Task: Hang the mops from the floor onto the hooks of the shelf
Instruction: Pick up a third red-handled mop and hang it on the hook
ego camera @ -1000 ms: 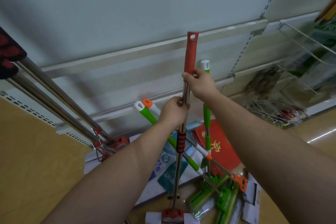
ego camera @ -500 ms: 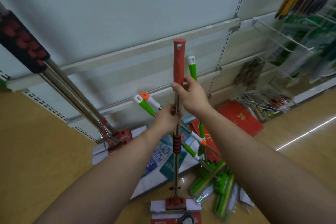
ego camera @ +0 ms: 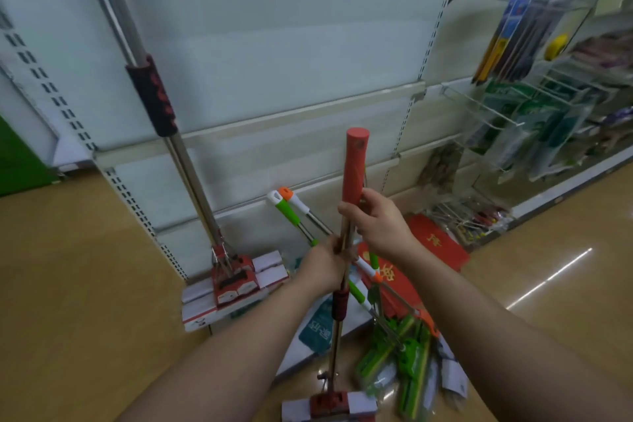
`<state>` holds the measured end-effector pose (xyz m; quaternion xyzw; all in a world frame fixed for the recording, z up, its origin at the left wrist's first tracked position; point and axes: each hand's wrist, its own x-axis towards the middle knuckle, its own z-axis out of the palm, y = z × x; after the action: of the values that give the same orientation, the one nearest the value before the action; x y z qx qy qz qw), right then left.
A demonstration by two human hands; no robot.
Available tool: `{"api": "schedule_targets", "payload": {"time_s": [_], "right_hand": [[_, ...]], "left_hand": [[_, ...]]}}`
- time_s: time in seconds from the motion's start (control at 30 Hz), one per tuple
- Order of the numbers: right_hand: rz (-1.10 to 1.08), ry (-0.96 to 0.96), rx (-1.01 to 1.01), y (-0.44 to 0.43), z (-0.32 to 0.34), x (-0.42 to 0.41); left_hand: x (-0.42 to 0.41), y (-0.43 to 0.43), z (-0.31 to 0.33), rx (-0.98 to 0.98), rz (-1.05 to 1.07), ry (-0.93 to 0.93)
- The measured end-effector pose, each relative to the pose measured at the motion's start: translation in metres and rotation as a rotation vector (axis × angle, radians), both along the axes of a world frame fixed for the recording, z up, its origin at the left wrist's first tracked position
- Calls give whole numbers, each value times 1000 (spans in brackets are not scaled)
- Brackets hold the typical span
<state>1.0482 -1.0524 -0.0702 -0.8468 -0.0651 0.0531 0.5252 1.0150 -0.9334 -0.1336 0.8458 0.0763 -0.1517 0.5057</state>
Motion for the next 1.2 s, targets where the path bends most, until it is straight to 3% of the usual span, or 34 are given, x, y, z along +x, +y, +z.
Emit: {"api": "schedule_targets", "payload": {"time_s": [0.47, 0.67, 1.2], "right_hand": [[62, -84, -8, 33, 40, -102], [17, -132, 37, 40, 70, -111], [129, -145, 86, 92, 102, -110]], "left_hand": [[-97, 48, 41, 43, -89, -87], [-107, 60, 63, -19, -31, -146], [-116, 113, 92, 86, 69, -212]]}}
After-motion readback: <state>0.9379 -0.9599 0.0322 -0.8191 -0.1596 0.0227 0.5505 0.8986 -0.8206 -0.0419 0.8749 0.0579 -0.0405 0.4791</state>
